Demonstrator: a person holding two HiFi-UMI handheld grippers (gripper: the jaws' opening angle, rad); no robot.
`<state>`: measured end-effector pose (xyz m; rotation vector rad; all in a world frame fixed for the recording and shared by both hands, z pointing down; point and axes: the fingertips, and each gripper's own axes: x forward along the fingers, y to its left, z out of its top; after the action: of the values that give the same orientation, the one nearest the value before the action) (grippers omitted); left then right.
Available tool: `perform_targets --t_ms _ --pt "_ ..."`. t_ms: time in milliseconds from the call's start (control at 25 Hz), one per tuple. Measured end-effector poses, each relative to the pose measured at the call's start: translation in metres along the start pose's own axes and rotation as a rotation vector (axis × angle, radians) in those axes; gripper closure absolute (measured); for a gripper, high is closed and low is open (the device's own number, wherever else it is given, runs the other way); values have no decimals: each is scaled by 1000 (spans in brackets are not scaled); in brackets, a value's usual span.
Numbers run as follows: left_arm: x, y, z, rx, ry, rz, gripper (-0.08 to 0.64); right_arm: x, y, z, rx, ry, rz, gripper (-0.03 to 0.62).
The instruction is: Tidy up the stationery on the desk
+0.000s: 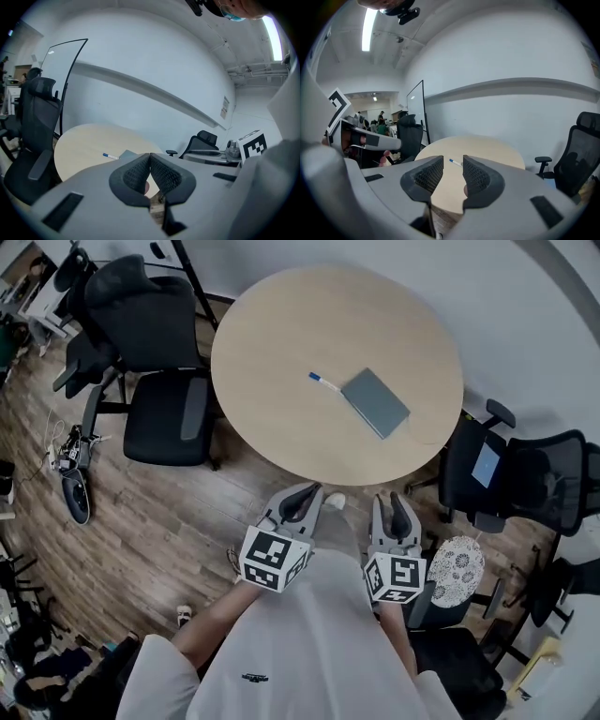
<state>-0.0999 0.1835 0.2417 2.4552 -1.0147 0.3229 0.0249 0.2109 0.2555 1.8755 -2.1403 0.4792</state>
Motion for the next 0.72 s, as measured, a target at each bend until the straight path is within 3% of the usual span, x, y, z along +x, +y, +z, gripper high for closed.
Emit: perform_targets --t_ms 160,400,560,720 --pt "33 9 2 -9 34 29 543 30 -22 -4 24 29 24 462" --pt "91 18 16 -21 57 70 543 93 -57 -14 -72 85 105 459" --pt "128 29 17 8 76 93 543 137 -75 -27 -71 110 160 451" --pt "155 53 8 -23 92 146 543 176 -80 -41 -65 143 202 449"
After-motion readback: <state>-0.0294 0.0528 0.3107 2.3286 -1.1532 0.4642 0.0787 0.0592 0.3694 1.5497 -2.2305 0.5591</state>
